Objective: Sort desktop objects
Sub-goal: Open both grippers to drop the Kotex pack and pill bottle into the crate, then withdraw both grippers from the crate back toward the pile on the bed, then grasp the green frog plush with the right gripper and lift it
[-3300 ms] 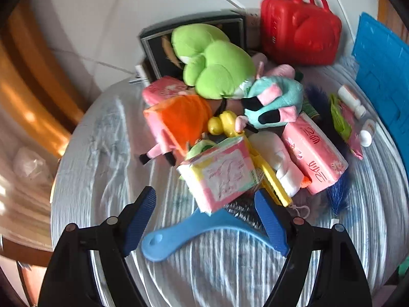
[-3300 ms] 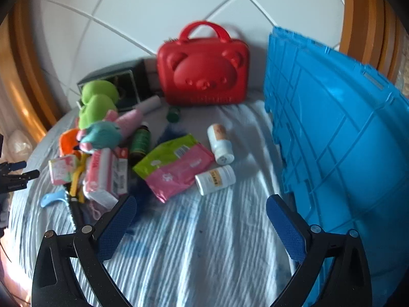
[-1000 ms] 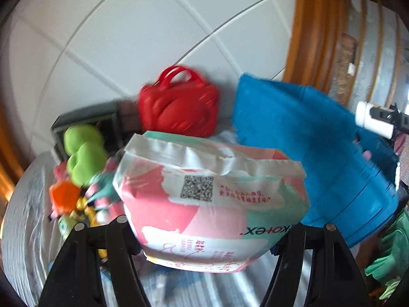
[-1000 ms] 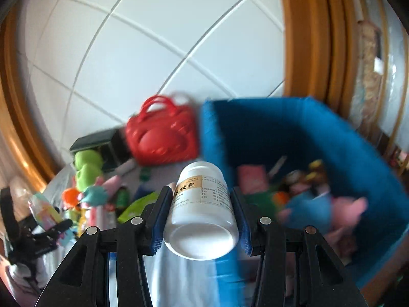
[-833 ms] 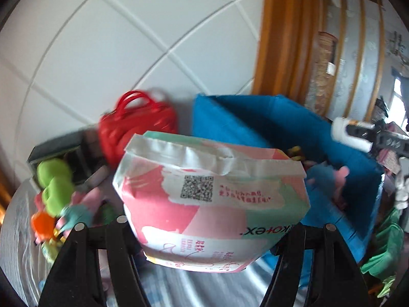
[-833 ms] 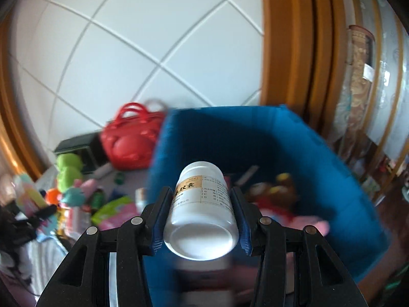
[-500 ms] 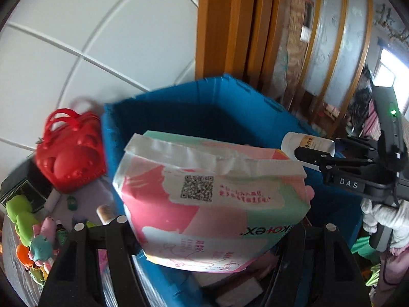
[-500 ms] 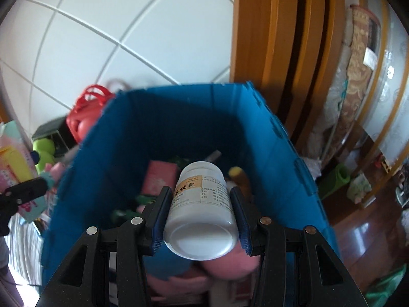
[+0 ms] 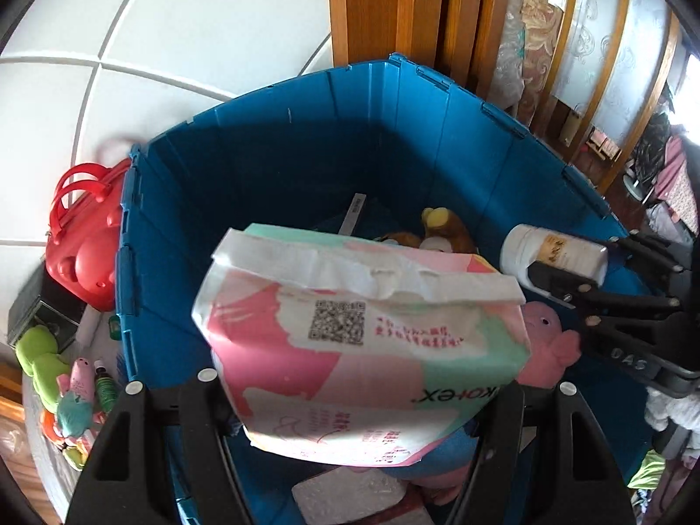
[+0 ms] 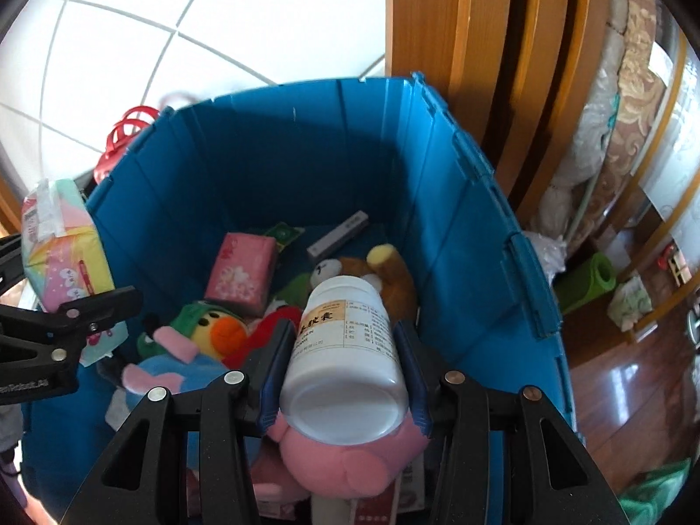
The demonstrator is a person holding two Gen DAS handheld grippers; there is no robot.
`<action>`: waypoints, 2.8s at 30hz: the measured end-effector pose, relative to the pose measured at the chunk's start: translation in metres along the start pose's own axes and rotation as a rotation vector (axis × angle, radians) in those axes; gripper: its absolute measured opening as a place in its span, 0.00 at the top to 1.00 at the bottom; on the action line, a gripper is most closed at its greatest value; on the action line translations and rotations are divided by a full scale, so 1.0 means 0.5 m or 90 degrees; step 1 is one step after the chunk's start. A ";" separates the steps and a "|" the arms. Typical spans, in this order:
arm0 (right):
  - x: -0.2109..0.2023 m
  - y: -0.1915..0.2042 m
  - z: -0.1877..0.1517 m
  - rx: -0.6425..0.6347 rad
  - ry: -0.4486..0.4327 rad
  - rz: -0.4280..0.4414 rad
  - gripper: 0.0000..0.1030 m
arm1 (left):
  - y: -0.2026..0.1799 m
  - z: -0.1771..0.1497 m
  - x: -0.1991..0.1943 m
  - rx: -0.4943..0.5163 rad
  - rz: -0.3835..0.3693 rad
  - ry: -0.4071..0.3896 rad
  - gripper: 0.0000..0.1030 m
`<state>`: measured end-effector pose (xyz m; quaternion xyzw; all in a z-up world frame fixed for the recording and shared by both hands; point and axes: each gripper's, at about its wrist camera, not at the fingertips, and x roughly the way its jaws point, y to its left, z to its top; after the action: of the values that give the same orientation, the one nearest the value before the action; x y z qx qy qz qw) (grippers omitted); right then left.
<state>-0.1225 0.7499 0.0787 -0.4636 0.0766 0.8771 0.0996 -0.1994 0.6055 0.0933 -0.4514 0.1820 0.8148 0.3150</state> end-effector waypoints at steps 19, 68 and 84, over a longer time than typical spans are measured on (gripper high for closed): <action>0.000 0.000 -0.001 -0.011 0.001 0.002 0.31 | 0.016 0.006 0.025 -0.029 -0.045 0.043 0.08; -0.288 0.698 -0.181 -0.144 -0.348 0.245 0.00 | 0.573 -0.676 -0.355 -0.338 0.221 -0.235 0.02; -0.055 0.907 -0.154 -0.088 -0.170 0.213 0.00 | 0.927 -0.926 -0.295 -0.450 0.278 -0.119 0.02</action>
<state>-0.1575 0.2906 0.0775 -0.3299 0.0781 0.9382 -0.0700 -0.1679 -0.0556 -0.0191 -0.4068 -0.0462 0.9120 -0.0239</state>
